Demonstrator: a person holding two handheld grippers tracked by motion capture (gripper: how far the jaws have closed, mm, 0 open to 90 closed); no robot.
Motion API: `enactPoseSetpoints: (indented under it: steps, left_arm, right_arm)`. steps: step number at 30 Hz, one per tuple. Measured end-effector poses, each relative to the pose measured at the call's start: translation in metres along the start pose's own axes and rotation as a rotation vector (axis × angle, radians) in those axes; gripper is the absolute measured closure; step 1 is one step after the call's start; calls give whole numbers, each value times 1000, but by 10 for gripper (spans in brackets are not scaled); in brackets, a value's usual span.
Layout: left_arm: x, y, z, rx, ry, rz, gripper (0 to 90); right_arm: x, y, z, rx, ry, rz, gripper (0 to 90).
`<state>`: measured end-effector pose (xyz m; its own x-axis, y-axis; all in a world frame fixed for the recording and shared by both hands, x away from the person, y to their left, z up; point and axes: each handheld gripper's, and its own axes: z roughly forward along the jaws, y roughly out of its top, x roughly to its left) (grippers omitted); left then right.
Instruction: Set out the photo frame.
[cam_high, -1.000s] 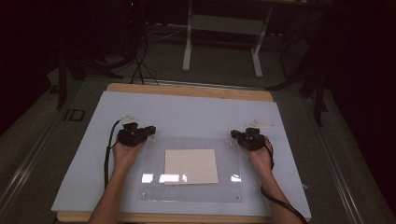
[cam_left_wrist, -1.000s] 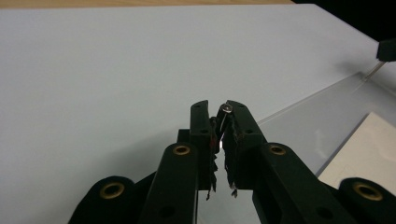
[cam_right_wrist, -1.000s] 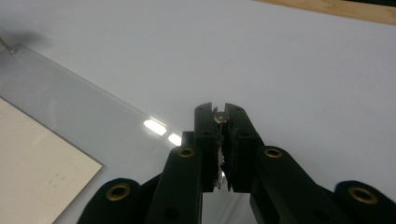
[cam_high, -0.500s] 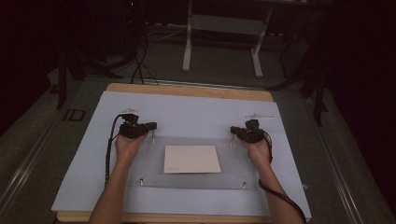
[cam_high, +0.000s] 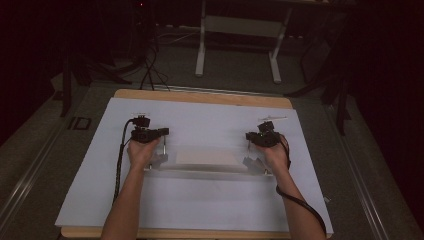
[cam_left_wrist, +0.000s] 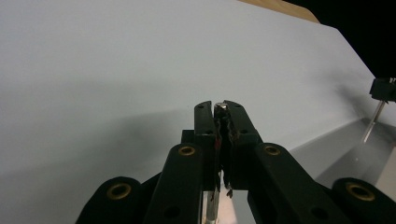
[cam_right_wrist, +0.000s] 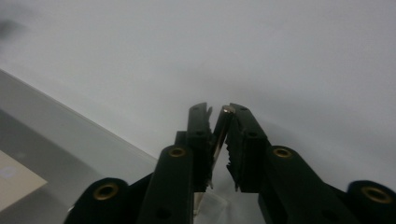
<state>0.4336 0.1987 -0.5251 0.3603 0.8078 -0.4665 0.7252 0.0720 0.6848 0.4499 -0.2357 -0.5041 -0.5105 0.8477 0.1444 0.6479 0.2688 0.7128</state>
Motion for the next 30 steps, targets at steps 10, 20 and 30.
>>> enactPoseSetpoints:
  steps: [10,20,30]
  left_arm:
    - [-2,3,2,16,22,-10,855]
    - [-2,4,3,19,29,-18,855]
    - [-2,5,4,23,31,-22,855]
  right_arm:
    - [-1,3,-22,-14,-15,-37,702]
    - [6,0,-43,-28,33,-52,682]
    - [23,5,-69,-25,88,-105,671]
